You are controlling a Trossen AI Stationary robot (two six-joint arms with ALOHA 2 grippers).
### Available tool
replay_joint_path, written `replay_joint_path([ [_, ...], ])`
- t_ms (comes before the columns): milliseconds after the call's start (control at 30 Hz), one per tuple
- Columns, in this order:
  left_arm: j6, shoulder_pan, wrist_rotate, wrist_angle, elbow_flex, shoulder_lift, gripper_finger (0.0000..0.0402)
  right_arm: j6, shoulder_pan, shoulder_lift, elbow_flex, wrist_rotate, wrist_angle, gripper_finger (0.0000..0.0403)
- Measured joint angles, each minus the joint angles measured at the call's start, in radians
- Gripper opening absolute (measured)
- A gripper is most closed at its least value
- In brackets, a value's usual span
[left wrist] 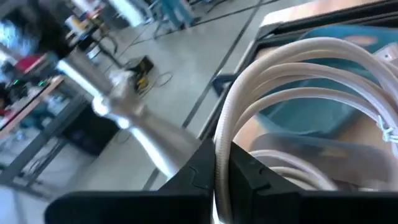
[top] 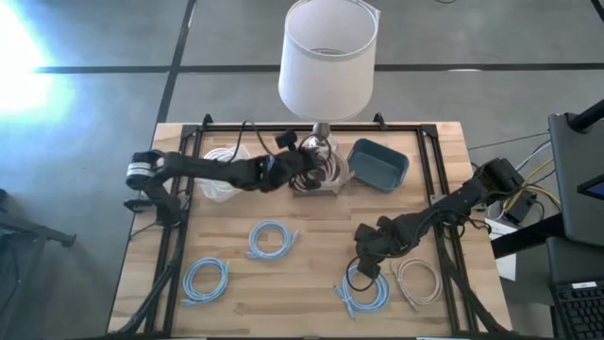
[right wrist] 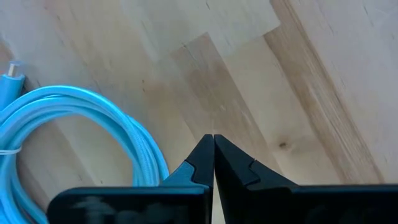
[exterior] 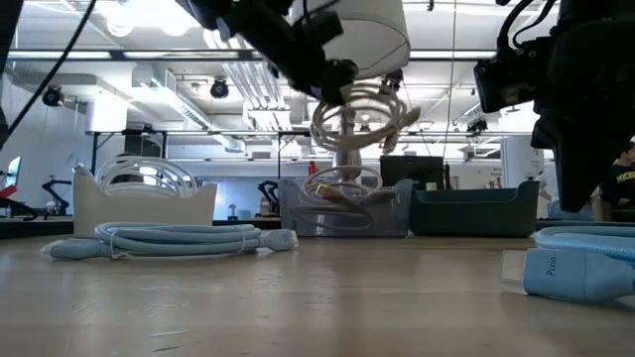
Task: Sort HDMI cables
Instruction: Put the left brown HDMI cable into the black bin
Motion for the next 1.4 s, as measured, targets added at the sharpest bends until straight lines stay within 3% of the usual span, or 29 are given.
replay_joint_path([
  [267,-0.023,0.056,0.012,0.004,0.000,0.132,0.0031,-0.004,0.000,0.000,0.000,0.001,0.004,0.0008],
  [533,0.024,0.060,-0.198,-0.004,0.000,0.255,0.0036,-0.005,0.000,0.000,0.000,0.001,0.017,0.0008],
  [633,0.058,0.062,-0.217,-0.006,0.000,0.278,0.0043,-0.008,0.000,0.000,0.000,0.001,0.017,0.0008],
  [1000,0.107,0.057,-0.189,-0.026,0.000,0.266,0.0052,-0.008,0.000,0.000,0.000,0.002,0.020,0.0008],
  [1167,0.118,0.055,-0.173,-0.051,0.000,0.241,0.0079,-0.007,0.000,0.000,0.000,0.010,0.018,0.0008],
  [1400,0.063,0.055,-0.052,-0.137,0.000,0.219,0.0129,-0.035,-0.001,-0.001,0.000,0.031,0.020,0.0008],
])
